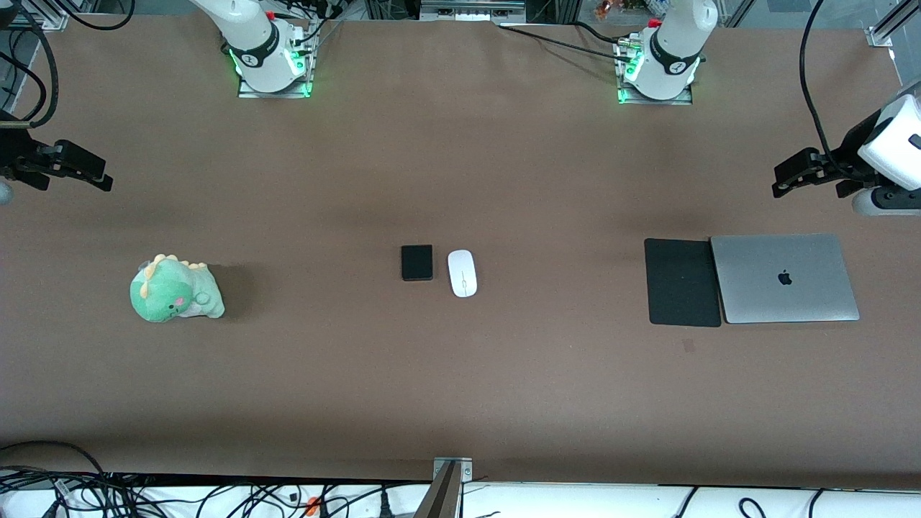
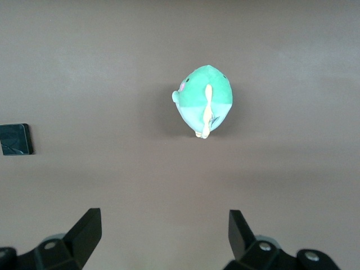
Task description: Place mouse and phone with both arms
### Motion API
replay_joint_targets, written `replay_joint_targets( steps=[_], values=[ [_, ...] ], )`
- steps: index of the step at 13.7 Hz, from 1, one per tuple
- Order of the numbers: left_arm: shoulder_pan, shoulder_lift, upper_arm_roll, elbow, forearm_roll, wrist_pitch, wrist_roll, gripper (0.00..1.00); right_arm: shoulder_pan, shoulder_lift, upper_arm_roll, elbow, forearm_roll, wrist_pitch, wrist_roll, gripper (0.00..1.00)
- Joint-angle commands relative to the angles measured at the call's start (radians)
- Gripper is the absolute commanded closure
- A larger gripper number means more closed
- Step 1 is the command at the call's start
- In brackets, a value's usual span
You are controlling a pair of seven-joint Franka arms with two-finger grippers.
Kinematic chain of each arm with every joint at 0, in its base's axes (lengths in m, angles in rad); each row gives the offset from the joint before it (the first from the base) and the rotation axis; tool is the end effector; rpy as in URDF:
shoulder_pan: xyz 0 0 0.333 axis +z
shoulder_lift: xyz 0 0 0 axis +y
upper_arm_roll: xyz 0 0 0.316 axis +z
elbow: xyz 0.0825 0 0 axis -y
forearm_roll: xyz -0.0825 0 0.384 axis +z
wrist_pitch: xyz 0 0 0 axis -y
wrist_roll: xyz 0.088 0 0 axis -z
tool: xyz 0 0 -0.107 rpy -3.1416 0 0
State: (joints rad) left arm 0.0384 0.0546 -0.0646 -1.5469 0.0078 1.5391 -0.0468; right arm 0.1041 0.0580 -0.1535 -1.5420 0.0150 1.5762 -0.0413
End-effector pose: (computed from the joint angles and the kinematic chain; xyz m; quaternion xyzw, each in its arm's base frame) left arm 0.5670 -0.0130 0.6025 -0.9995 -0.0103 0.0310 0.0033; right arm 0.5717 -0.0241 0.6063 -0.9999 0.0041 0.0114 0.0036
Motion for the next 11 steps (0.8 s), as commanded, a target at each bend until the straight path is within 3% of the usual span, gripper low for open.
replay_joint_targets(
  steps=[1, 11],
  values=[
    [0.003, -0.010, -0.001, -0.016, -0.005, -0.011, 0.028, 0.00, 0.000, 0.006, 0.002, 0.020, -0.012, -0.018, 0.006, 0.00],
    [0.005, 0.014, 0.005, -0.001, -0.017, -0.008, 0.008, 0.00, 0.000, 0.005, 0.003, 0.022, -0.010, -0.018, 0.006, 0.00]
  ],
)
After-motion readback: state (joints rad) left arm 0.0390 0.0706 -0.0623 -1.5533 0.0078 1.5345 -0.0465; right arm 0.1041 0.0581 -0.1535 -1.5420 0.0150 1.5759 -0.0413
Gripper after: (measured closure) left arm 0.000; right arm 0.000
